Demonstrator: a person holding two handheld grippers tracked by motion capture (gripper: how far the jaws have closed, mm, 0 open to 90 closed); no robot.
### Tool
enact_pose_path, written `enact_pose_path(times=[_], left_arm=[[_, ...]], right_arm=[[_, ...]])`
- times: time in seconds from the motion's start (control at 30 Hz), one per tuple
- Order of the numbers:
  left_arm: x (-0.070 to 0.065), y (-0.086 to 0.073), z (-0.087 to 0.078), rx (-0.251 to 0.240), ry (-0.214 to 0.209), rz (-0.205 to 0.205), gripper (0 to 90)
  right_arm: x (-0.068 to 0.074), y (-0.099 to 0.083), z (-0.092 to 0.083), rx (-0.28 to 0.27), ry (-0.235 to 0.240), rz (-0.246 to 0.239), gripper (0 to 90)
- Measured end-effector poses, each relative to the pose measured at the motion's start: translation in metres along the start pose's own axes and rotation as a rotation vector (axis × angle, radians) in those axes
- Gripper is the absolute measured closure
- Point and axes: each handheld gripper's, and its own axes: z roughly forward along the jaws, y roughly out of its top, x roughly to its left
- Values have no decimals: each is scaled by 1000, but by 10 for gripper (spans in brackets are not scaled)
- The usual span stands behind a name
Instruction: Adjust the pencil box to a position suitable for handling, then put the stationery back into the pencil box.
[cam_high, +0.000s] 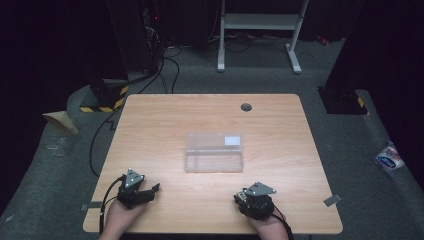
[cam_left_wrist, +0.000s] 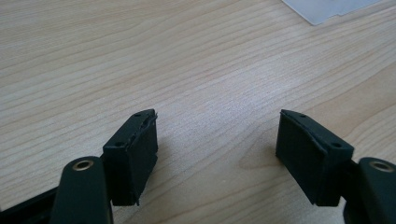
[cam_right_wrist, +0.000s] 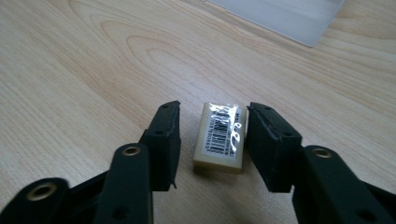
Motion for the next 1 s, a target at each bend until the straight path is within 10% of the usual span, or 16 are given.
enact_pose_path(times=[1.0], left_arm=[[-3, -2, -2, 0, 9, -2, 301]], right_arm=[[0, 12, 2, -60, -28, -29, 675]])
